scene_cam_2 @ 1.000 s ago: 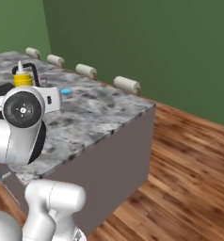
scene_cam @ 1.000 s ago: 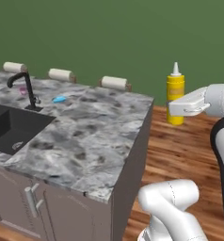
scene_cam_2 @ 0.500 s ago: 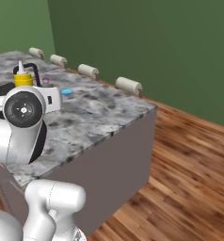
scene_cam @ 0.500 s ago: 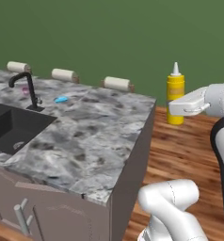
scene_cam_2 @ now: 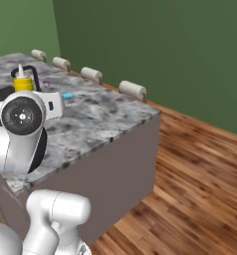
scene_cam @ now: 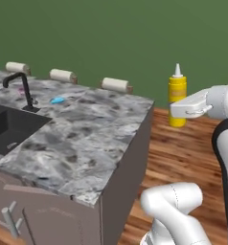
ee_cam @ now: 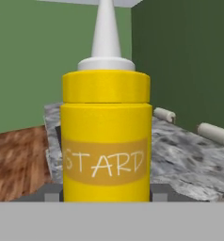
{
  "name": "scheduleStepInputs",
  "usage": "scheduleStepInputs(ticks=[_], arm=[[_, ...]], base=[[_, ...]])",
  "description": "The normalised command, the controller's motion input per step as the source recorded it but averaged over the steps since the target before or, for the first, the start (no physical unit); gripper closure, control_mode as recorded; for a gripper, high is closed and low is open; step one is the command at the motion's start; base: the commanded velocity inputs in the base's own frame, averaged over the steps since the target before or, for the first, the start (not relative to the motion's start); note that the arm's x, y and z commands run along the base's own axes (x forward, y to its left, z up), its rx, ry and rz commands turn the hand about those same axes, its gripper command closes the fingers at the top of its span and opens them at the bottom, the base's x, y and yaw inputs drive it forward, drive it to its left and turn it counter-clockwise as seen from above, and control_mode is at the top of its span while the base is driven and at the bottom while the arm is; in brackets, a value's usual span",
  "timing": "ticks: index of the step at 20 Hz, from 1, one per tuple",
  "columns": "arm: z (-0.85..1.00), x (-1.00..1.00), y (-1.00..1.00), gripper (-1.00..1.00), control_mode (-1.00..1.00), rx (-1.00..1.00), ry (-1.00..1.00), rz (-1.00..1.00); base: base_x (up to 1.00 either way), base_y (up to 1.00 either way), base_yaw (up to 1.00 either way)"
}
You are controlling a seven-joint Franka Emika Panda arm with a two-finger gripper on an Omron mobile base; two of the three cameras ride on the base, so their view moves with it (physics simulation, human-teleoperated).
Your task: Move the mustard and oil and vinegar bottle from the cabinet to the dining counter.
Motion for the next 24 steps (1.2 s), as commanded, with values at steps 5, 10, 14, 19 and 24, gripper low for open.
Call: scheduleStepInputs(ticks=[5,10,14,19,24], arm=[[0.0,0.0,0.0,1.0,1.0,0.0,0.0,0.0],[0.0,0.0,0.0,1.0,1.0,0.0,0.0,0.0],[0.0,0.0,0.0,1.0,1.0,0.0,0.0,0.0],[0.0,0.0,0.0,1.0,1.0,0.0,0.0,0.0],[0.0,0.0,0.0,1.0,1.0,0.0,0.0,0.0]], base=[[-0.28,-0.76,-0.01],[0.12,-0.74,-0.01],[0.49,-0.59,0.0],[0.65,-0.53,0.02],[0.63,-0.53,0.04]])
